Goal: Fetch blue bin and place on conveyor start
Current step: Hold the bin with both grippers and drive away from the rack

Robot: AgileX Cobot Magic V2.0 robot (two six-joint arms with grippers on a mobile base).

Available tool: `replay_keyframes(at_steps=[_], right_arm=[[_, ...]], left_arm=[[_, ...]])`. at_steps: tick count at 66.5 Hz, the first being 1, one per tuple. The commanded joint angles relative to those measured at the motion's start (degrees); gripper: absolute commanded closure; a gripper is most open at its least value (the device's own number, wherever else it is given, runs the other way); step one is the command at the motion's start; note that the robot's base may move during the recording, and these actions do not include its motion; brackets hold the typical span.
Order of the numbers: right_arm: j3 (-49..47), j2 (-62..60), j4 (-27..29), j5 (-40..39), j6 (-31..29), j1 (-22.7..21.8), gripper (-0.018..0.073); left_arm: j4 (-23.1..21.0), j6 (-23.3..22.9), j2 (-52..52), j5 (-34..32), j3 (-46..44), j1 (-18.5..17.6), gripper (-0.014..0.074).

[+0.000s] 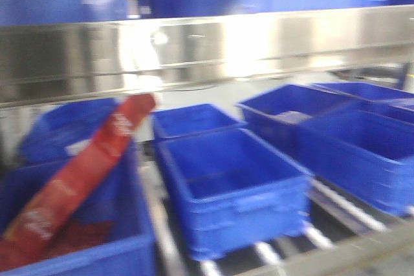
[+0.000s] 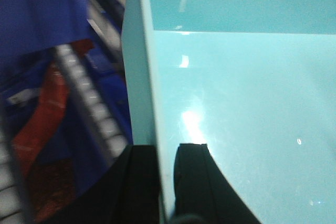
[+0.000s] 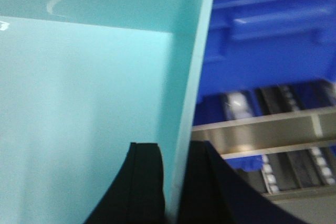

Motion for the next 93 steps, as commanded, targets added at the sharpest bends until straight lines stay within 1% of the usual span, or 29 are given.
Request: replay_keyframes(at_steps=[1, 93], right_arm=[[-0.4, -0.5, -1.3, -1.6, -1.2, -0.3, 0.0712], [-0.4, -0.5, -1.3, -1.6, -1.2, -0.3, 0.0712]], left_arm=[[-0.2, 0.7, -0.7, -3.5, -0.5, 0.1, 0.0708], [-0.1, 0.7, -0.7, -3.6, -0.5, 0.1, 0.0708]])
